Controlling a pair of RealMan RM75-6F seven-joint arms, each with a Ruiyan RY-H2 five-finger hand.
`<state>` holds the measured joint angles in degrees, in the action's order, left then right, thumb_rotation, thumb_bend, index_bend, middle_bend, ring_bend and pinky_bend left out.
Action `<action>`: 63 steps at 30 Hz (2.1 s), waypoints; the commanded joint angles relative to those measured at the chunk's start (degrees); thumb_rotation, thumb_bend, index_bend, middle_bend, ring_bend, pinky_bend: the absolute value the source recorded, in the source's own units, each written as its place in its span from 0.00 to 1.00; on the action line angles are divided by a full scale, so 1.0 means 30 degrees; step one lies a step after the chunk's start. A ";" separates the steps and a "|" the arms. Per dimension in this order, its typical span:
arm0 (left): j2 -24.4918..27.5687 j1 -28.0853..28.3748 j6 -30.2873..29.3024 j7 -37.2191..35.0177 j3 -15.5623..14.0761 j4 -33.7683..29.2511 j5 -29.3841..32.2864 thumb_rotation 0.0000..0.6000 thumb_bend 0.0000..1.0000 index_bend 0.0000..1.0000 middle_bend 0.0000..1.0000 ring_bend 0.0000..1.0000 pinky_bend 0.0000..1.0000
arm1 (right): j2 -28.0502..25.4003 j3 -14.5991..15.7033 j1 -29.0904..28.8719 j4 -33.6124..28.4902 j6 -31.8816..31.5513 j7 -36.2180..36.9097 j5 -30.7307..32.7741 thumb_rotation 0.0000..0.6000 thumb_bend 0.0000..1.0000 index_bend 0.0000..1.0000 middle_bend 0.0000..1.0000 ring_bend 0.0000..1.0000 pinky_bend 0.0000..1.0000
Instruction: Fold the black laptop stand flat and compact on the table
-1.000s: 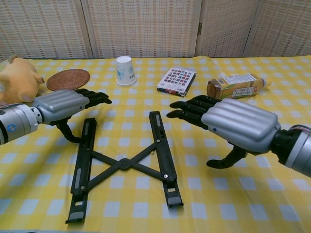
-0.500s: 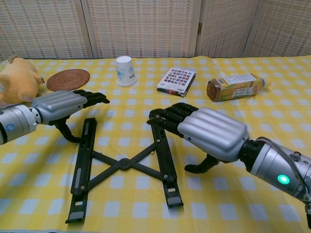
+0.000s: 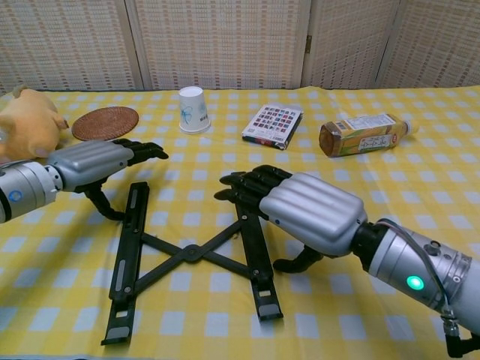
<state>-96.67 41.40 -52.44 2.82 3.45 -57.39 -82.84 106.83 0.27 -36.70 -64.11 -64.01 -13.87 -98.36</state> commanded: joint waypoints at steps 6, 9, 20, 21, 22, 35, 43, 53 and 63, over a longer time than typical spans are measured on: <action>-0.0166 0.0150 0.0217 -0.0341 0.0117 0.0252 0.0172 1.00 0.20 0.02 0.04 0.00 0.00 | 0.0723 0.0038 -0.0129 0.0768 -0.0444 0.0504 -0.0154 1.00 0.25 0.00 0.00 0.00 0.00; -0.0260 0.0219 0.0343 -0.0415 0.0187 0.0374 0.0289 1.00 0.20 0.02 0.04 0.00 0.00 | 0.0915 0.0066 -0.0212 0.1052 -0.0453 0.0506 -0.0189 1.00 0.25 0.00 0.00 0.00 0.00; -0.0155 0.0306 0.0939 -0.1762 0.0314 -0.0003 0.0666 1.00 0.20 0.02 0.04 0.00 0.00 | 0.1758 0.0016 -0.0534 0.1925 -0.0640 0.0808 -0.0277 1.00 0.25 0.00 0.00 0.00 0.00; -0.0152 0.0306 0.0959 -0.1805 0.0309 -0.0006 0.0682 1.00 0.20 0.02 0.04 0.00 0.00 | 0.1869 0.0012 -0.0559 0.2057 -0.0701 0.0799 -0.0304 1.00 0.25 0.00 0.00 0.00 0.00; -0.0157 0.0306 0.0983 -0.1853 0.0307 -0.0010 0.0701 1.00 0.21 0.02 0.04 0.00 0.00 | 0.1965 -0.0002 -0.0569 0.2168 -0.0772 0.0791 -0.0321 1.00 0.25 0.00 0.00 0.00 0.00; -0.0140 0.0322 0.1044 -0.2628 0.0312 -0.0369 0.0729 1.00 0.20 0.01 0.04 0.00 0.00 | 0.2999 -0.0071 -0.0828 0.3502 -0.1434 0.1228 -0.0510 1.00 0.25 0.00 0.00 0.00 0.00; -0.0034 0.0443 0.1114 -0.2874 0.0388 -0.0849 0.0742 1.00 0.20 0.01 0.04 0.00 0.00 | 0.3573 -0.0051 -0.0907 0.4203 -0.2099 0.1761 -0.0707 1.00 0.25 0.00 0.00 0.00 0.00; -0.0062 0.0642 0.1324 -0.2765 0.0516 -0.1349 0.0925 1.00 0.21 0.00 0.04 0.00 0.00 | 0.3992 -0.0081 -0.1082 0.4546 -0.2504 0.2024 -0.0811 1.00 0.25 0.00 0.00 0.00 0.00; 0.0159 0.0583 0.1286 -0.2444 0.0543 -0.1712 0.1153 1.00 0.21 0.00 0.04 0.00 0.00 | 0.3769 0.0134 -0.1297 0.4142 -0.2652 0.1719 -0.1114 1.00 0.25 0.00 0.00 0.00 0.00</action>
<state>-96.33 43.22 -48.50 -4.62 5.06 -62.40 -79.47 118.60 0.41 -40.59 -51.23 -72.01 -8.53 -101.55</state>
